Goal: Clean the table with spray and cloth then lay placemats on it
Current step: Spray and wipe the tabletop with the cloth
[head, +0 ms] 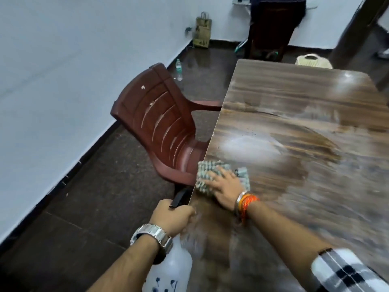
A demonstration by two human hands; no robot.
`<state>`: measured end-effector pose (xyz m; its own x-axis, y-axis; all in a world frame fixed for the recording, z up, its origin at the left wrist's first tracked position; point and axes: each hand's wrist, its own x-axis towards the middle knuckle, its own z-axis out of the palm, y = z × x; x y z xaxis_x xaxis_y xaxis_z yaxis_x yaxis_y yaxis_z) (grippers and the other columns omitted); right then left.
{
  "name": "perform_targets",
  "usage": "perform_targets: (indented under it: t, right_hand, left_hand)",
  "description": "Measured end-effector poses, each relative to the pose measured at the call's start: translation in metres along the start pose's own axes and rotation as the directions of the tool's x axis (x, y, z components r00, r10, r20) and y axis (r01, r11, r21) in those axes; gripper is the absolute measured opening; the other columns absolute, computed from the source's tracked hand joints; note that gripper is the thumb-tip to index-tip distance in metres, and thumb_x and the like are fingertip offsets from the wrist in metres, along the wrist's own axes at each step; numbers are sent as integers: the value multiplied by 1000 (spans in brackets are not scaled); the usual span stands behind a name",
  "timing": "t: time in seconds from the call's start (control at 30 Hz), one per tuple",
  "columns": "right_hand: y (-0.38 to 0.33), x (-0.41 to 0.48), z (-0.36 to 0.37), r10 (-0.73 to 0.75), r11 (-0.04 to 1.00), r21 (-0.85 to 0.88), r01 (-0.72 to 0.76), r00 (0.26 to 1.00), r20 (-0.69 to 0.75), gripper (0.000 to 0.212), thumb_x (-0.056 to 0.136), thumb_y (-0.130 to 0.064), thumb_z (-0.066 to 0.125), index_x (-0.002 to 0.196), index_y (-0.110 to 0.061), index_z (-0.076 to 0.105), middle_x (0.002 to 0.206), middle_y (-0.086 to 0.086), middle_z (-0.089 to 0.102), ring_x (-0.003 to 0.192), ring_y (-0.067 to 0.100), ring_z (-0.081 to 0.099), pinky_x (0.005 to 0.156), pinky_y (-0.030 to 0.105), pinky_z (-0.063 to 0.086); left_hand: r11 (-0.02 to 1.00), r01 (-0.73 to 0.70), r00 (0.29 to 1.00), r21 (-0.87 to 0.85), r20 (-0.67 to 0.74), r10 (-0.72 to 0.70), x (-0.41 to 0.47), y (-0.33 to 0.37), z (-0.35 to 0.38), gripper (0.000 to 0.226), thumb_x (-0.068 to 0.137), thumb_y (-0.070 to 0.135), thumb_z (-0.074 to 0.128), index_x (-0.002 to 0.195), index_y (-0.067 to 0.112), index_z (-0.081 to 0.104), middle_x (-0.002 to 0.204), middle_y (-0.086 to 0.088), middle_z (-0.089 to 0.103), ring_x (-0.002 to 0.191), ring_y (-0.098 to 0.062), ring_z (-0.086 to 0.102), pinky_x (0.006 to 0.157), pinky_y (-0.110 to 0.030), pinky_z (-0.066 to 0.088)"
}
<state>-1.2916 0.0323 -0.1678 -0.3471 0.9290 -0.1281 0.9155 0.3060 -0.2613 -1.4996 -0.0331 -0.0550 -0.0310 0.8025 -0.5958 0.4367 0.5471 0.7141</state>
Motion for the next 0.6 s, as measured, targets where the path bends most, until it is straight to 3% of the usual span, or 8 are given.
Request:
perform_targets:
  t: [0.07,0.13,0.23,0.3,0.4,0.5,0.6]
  right_hand:
    - [-40,-33,19,-182,983,15,182,983,25,60,74,-35,35,130,-42,52,144,-5,48,136,37,35,107,63,26]
    - [-83,-66,31,-286,958,26,285,954,90,63,73,-37,35,135,-43,44,149,-5,40,142,34,20,112,60,6]
    - [-121,-105,42,-297,954,64,292,949,107,61,84,-31,48,142,-44,34,156,-10,23,145,25,-3,110,52,-15]
    - [-122,-132,42,-277,960,66,271,954,115,63,87,-29,47,144,-45,29,158,-14,15,145,23,-9,110,50,-17]
    - [-104,-177,46,-241,969,97,228,959,147,65,87,-28,40,144,-52,20,157,-19,8,143,17,-17,109,42,-21]
    - [-81,-220,49,25,994,109,-30,998,51,63,84,-36,28,138,-64,9,156,-22,10,143,14,-12,117,46,-5]
    - [-94,-220,51,435,892,151,-426,900,-36,61,81,-44,17,140,-59,15,157,-16,18,145,15,-5,118,45,0]
  left_hand:
    - [1000,27,999,-14,-25,-27,-13,-5,-6,24,74,13,70,49,11,68,48,-3,62,43,-19,52,51,-25,42]
    - [999,38,998,-9,-56,-39,-27,-11,-12,25,74,10,69,50,10,68,45,0,62,42,-17,53,50,-22,42]
    - [998,59,994,-13,-90,-60,-44,-16,-15,15,63,16,68,56,3,72,52,-6,66,51,-22,55,58,-29,45]
    - [997,67,994,-33,-85,-69,-57,-17,-16,22,64,18,68,64,-3,75,58,-13,70,52,-23,56,61,-32,47]
    - [997,75,996,-32,-54,-76,-71,-25,-18,20,77,11,66,68,-4,74,47,-5,63,40,-18,51,53,-27,47]
    - [996,85,995,-10,-58,-85,-87,-36,-21,19,81,12,68,67,0,72,48,-6,61,37,-18,49,53,-27,46]
    - [994,111,993,17,-28,-111,-95,-47,-24,28,82,25,74,64,6,65,45,-7,56,36,-20,49,54,-26,45]
